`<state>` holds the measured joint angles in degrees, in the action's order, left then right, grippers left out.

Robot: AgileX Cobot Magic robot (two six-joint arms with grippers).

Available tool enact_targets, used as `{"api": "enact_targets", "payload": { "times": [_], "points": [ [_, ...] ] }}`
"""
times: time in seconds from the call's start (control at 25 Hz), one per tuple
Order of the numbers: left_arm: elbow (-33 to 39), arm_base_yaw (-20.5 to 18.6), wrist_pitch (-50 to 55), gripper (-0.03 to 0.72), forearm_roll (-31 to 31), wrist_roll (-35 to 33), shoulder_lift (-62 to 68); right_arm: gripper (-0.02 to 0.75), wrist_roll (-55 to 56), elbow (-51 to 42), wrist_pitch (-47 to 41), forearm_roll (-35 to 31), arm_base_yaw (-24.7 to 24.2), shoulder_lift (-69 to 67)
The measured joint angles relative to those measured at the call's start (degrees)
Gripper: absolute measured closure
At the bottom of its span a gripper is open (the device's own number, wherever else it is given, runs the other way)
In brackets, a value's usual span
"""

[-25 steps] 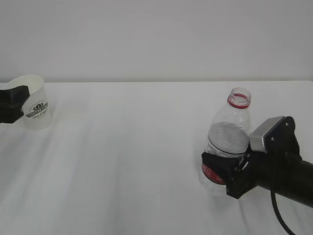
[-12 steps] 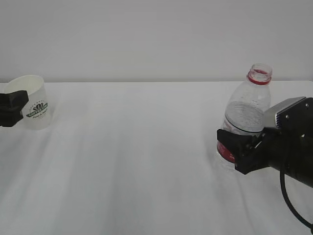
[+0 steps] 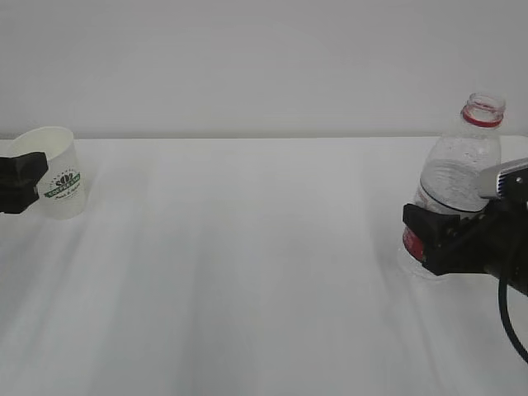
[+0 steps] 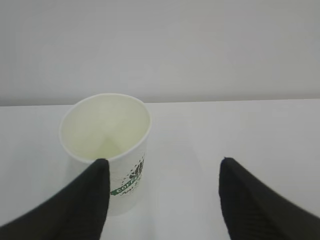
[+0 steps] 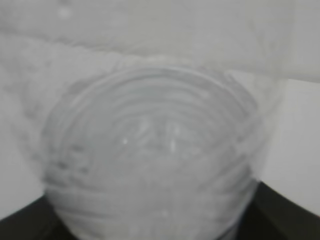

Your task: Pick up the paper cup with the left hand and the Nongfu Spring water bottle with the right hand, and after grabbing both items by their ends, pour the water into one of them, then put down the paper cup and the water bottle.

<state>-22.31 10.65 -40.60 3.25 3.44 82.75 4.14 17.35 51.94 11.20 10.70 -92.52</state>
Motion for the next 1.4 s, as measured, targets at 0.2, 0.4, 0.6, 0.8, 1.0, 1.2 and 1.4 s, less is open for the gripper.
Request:
{"api": "enact_targets", "payload": {
  "times": [0.2,0.4,0.6,0.8,1.0,1.2,1.4],
  "points": [
    [0.0,0.0,0.0,0.23,0.0,0.0,0.0,0.238,-1.2,-0.1,-4.8,-2.3,0.0,3.5],
    [0.0,0.0,0.0,0.241,-0.1,0.0,0.0,0.238,-3.8,-0.3,-7.3,-3.0,0.0,7.1],
    [0.0,0.0,-0.1,0.172,-0.1,0.0,0.9,0.238,-4.6,-0.3,-7.4,-3.0,0.0,7.9],
    [0.0,0.0,-3.3,0.093,0.0,0.0,5.6,0.238,-4.8,-0.3,-8.1,-3.0,0.0,7.9],
    [0.0,0.0,-12.5,0.079,2.3,0.0,9.8,0.238,-4.8,-0.3,-8.2,-3.0,0.0,7.9],
    [0.0,0.0,-15.8,0.078,5.2,0.0,12.3,0.238,-4.8,-0.3,-8.2,-2.8,0.0,7.9],
    [0.0,0.0,-21.4,0.078,5.2,0.0,17.4,0.24,-4.8,-0.3,-8.2,-2.6,0.0,7.9]
  ]
}}
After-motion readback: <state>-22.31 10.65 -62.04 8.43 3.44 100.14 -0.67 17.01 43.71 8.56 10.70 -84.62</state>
